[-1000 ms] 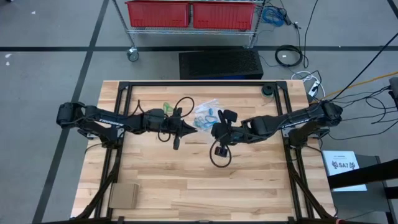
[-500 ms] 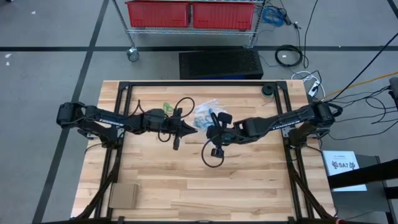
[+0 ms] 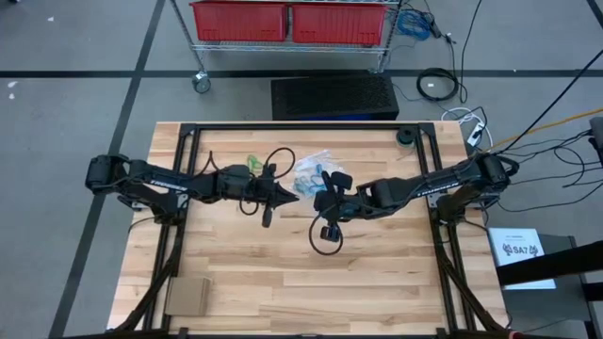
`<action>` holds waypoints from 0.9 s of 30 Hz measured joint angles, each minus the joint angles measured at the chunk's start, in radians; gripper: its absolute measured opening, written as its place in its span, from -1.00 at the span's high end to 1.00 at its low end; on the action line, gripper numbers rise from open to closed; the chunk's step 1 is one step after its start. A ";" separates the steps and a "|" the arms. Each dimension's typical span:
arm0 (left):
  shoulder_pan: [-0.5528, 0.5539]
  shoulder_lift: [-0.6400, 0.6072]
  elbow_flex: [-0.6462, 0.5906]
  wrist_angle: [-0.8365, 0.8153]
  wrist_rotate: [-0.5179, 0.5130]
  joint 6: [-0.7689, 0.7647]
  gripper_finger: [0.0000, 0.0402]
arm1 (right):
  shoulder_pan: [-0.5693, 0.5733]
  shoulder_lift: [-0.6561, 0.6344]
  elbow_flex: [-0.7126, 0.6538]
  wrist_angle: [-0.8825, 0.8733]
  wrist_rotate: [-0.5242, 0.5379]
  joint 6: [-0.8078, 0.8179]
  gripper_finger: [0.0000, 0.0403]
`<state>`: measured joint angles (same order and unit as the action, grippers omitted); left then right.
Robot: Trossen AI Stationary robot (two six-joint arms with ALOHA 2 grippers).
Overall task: Sort rubber bands
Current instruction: Open the left transparent zip lock bag
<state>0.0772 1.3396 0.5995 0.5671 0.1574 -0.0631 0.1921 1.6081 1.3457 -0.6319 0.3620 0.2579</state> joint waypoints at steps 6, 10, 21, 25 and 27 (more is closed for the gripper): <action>0.000 0.000 0.000 0.000 0.000 0.000 1.00 | 0.000 0.000 0.000 -0.006 0.062 -0.009 1.00; 0.000 0.000 0.000 -0.001 0.000 0.000 1.00 | -0.003 0.000 0.000 -0.008 0.056 -0.008 1.00; 0.000 0.000 0.000 -0.001 0.000 0.000 1.00 | -0.007 0.008 0.000 -0.010 0.029 -0.023 1.00; 0.000 0.000 0.000 -0.001 0.000 0.000 1.00 | -0.010 0.008 0.000 -0.010 0.084 -0.035 1.00; 0.000 0.000 0.000 -0.001 0.000 0.000 1.00 | -0.015 0.008 0.000 -0.009 0.084 -0.038 1.00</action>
<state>0.0771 1.3399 0.5995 0.5663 0.1570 -0.0631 0.1768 1.6157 1.3457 -0.6405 0.4455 0.2202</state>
